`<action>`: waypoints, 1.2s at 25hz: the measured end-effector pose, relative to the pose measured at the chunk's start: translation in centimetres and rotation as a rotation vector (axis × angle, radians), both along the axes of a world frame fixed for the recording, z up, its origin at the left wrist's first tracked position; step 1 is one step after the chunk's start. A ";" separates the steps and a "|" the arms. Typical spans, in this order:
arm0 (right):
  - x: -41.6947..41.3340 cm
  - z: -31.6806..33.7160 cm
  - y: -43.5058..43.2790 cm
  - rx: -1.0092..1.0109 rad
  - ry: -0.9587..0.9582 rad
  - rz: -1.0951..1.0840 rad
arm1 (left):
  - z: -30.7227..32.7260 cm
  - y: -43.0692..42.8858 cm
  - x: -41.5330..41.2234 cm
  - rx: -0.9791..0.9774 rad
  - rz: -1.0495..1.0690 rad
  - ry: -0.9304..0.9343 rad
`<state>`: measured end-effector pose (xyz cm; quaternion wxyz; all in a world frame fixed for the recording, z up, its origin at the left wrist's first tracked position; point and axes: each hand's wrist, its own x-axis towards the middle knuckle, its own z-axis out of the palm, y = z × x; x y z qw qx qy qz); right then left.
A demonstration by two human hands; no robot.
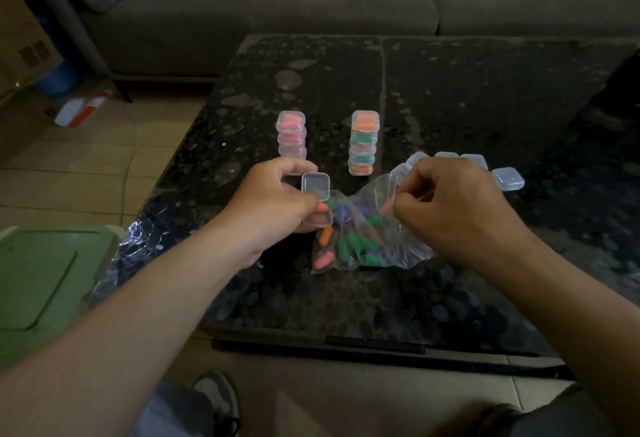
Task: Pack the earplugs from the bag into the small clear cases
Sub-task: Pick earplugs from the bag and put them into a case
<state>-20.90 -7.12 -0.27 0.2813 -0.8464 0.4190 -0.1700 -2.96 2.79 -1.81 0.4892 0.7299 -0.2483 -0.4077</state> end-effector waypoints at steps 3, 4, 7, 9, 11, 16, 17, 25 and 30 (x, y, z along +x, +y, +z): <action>-0.1 0.3 0.0 0.006 -0.082 -0.022 | 0.3 0.0 -0.2 -0.057 0.030 -0.007; -0.1 0.3 0.0 0.017 -0.101 -0.017 | 0.4 0.0 -0.3 -0.073 0.032 -0.005; -0.1 0.2 0.0 -0.018 -0.144 -0.013 | 0.5 0.0 -0.7 -0.120 0.012 0.034; -0.2 0.3 0.0 -0.077 -0.223 -0.029 | 0.6 0.0 -0.9 -0.132 -0.019 0.062; -0.5 0.6 -0.1 -0.088 -0.324 -0.029 | 0.6 0.0 -1.1 -0.137 -0.050 0.072; -0.1 -0.1 0.3 -0.030 -0.368 0.127 | 0.7 0.2 -1.4 -0.177 -0.085 0.121; 0.1 -0.5 0.4 -0.030 -0.341 0.159 | 0.7 0.2 -1.5 -0.186 -0.092 0.135; 0.6 -1.4 0.7 -0.028 -0.340 0.258 | 0.9 0.3 -1.6 -0.213 -0.096 0.164; 0.6 -1.2 1.0 0.007 -0.351 0.270 | 1.0 0.3 -1.7 -0.205 -0.106 0.154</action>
